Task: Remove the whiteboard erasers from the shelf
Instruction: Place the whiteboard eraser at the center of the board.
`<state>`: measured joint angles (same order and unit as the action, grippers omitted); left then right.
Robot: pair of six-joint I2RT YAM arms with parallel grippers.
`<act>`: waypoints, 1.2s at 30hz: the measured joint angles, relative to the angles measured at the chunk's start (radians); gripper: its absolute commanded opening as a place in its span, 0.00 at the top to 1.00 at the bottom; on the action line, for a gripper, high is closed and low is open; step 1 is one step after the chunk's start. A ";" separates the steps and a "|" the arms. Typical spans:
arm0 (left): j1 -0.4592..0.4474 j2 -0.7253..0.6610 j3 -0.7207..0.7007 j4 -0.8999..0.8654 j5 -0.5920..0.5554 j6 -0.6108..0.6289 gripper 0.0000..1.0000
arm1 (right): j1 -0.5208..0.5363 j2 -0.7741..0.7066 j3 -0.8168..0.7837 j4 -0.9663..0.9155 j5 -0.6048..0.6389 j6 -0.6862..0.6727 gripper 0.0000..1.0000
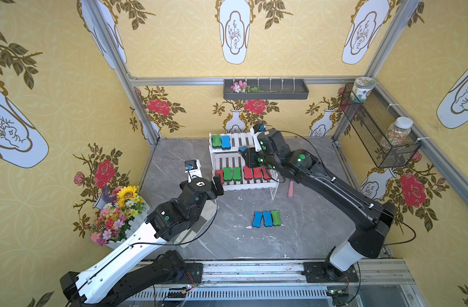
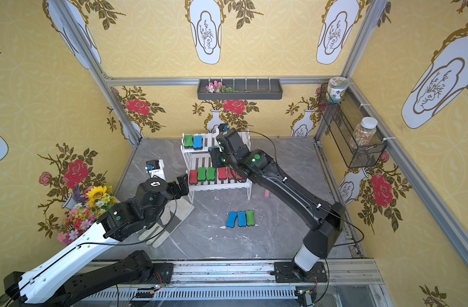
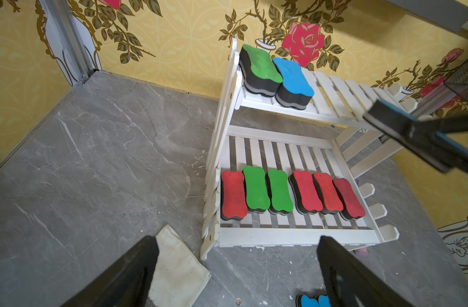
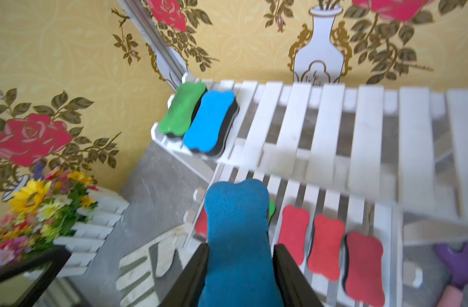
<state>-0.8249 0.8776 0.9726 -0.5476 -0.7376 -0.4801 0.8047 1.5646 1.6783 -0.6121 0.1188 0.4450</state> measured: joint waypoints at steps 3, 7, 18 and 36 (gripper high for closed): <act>0.000 -0.016 0.000 0.000 0.000 -0.003 0.01 | 0.038 -0.123 -0.130 0.003 -0.042 0.050 0.61; 0.000 -0.027 0.000 0.001 0.008 -0.003 0.01 | 0.095 -0.233 -0.248 -0.042 -0.085 0.110 0.62; 0.000 -0.020 -0.006 0.009 0.018 -0.003 0.01 | 0.323 -0.163 -0.560 -0.058 0.069 0.295 0.64; 0.000 -0.009 -0.026 0.024 0.000 -0.003 0.01 | 0.441 0.233 -0.506 0.114 0.385 0.471 0.64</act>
<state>-0.8249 0.8684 0.9466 -0.5236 -0.7380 -0.4828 1.2453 1.7973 1.1725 -0.4980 0.5034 0.9161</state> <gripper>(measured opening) 0.994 0.359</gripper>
